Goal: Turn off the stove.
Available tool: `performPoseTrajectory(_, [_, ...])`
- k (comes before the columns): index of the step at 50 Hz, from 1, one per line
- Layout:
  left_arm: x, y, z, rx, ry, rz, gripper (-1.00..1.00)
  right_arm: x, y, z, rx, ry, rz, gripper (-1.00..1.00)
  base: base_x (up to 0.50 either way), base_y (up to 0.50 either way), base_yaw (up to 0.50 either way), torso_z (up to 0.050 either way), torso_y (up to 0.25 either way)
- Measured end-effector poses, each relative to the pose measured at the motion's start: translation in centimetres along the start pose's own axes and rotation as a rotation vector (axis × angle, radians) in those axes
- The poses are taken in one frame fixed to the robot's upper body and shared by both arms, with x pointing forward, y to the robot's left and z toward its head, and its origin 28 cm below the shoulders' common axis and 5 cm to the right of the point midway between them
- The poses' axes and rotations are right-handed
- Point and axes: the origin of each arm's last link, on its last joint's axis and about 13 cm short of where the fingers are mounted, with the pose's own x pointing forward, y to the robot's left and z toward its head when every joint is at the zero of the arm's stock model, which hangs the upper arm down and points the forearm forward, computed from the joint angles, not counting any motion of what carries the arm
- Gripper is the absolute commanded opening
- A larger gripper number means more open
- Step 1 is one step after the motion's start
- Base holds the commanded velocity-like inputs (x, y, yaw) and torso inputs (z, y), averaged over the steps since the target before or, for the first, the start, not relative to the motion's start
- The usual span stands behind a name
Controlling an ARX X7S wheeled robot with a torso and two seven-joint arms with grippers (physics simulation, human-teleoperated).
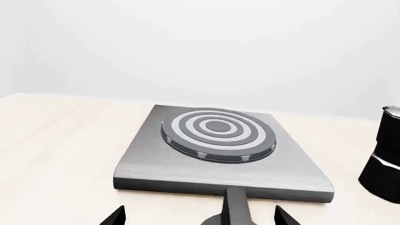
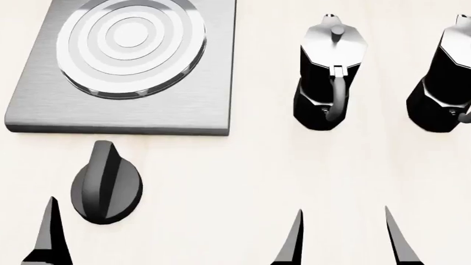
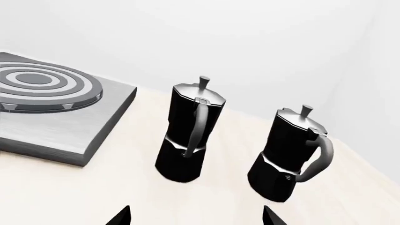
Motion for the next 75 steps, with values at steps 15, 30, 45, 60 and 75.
performPoseTrajectory(15, [-0.1, -0.9, 1.1, -0.045, 0.001, -0.045, 1.00, 0.1, 0.0, -0.2, 0.001, 0.005, 0.001, 1.00, 0.00, 0.00, 0.00, 0.000, 0.000])
performPoseTrajectory(30, [0.6, -2.8, 2.9, -0.095, -0.014, -0.106, 1.00, 0.0, 0.0, -0.2, 0.001, 0.007, 0.001, 1.00, 0.00, 0.00, 0.00, 0.000, 0.000])
performPoseTrajectory(45, [2.0, -4.1, 2.7, -0.085, -0.012, -0.117, 1.00, 0.0, 0.0, -0.2, 0.000, 0.008, -0.001, 1.00, 0.00, 0.00, 0.00, 0.000, 0.000])
performPoseTrajectory(60, [3.9, -4.9, 1.1, -0.038, -0.007, -0.073, 1.00, 0.0, -0.1, -0.2, 0.000, 0.007, -0.002, 1.00, 0.00, 0.00, 0.00, 0.000, 0.000])
performPoseTrajectory(75, [5.2, -5.0, -0.6, 0.013, -0.002, -0.018, 1.00, 0.0, -0.1, -0.2, 0.002, 0.009, -0.002, 1.00, 0.00, 0.00, 0.00, 0.000, 0.000])
